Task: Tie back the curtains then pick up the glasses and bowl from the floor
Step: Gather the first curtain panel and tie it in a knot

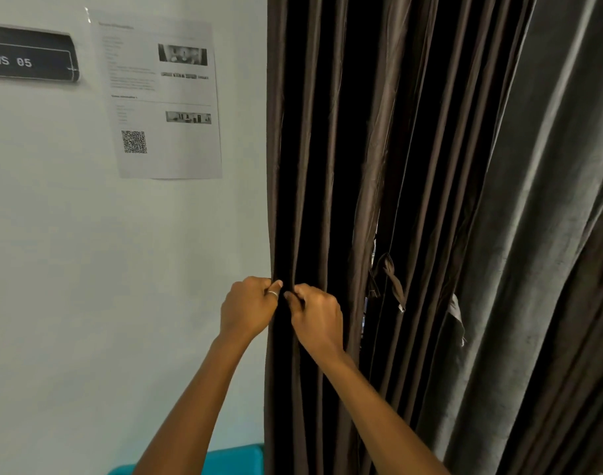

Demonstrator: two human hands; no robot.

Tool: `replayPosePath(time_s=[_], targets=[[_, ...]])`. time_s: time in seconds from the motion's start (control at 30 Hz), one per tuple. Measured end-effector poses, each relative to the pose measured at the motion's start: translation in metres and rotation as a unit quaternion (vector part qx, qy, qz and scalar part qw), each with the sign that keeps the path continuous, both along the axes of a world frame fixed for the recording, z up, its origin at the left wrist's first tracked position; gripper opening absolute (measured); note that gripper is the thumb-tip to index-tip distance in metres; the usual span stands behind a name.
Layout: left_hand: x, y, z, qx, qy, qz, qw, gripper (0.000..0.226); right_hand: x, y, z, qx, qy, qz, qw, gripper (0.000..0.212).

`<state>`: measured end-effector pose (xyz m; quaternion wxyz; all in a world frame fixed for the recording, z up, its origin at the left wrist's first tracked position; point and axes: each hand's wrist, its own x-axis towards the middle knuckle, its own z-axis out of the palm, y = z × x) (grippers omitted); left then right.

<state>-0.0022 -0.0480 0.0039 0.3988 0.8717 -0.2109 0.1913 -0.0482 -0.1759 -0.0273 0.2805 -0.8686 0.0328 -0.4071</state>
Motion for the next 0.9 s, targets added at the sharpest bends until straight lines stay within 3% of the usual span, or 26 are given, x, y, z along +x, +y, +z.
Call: replayPosePath(time_s=[0.33,0.47,0.57,0.73,0.9], targets=[[0.009,0.001,0.0,-0.013,0.046,-0.059,0.997,0.04,0.01,0.016,-0.004,0.012,0.012,0.008,1.0,0.02],[0.002,-0.003,0.01,-0.018,0.081,-0.057,0.995,0.055,0.011,0.015,-0.003,0.018,0.008,0.021,1.0,0.014],[0.0,-0.008,0.02,0.064,0.048,-0.012,0.997,0.068,0.012,0.016,-0.002,0.04,0.029,0.018,0.999,0.019],[0.002,-0.017,0.026,0.095,0.037,0.034,0.994,0.047,0.014,0.017,-0.005,0.061,0.024,0.024,0.998,0.017],[0.003,-0.014,0.026,0.146,0.0,0.064,0.987,0.037,0.01,0.002,0.001,-0.01,0.06,0.098,0.993,0.016]])
